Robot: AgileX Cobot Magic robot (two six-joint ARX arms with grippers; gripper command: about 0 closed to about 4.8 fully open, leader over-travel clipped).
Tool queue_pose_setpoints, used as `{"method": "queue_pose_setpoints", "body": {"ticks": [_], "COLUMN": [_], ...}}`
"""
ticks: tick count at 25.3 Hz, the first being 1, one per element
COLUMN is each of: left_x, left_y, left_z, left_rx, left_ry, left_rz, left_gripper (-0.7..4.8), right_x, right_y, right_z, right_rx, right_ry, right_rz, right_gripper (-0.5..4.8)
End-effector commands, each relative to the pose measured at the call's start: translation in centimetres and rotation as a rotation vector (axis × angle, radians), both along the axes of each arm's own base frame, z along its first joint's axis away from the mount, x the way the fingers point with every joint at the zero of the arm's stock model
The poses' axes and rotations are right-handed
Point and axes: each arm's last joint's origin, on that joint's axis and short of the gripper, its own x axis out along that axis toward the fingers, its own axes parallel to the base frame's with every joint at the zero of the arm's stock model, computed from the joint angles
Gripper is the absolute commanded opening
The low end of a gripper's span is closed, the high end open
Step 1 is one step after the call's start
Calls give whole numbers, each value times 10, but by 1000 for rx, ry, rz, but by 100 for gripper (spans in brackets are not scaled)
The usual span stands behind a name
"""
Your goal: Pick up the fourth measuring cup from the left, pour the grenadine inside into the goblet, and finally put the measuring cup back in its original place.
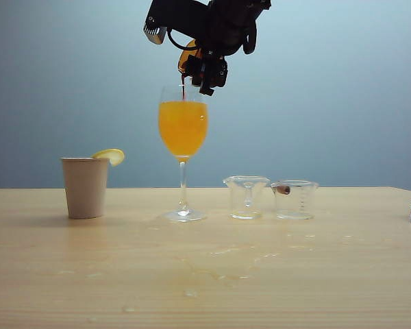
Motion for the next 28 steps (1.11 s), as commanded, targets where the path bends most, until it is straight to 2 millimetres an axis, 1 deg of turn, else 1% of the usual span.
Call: {"method": "queue_pose_setpoints", "body": {"ticks": [1, 28], "left_x": [-1, 0], "left_y": [0, 0], "left_z": [3, 5], "left_rx": [-9, -22], "left_ry": [-19, -38], "left_rz": [-6, -7], "left_gripper": [-6, -6], "right_x": [-1, -1], "right_y": [1, 1], "right_z": [8, 8], "right_rx": [14, 2], "right_ry": [-40, -45], "right_rz": [4, 8], "right_gripper": [147, 147]}}
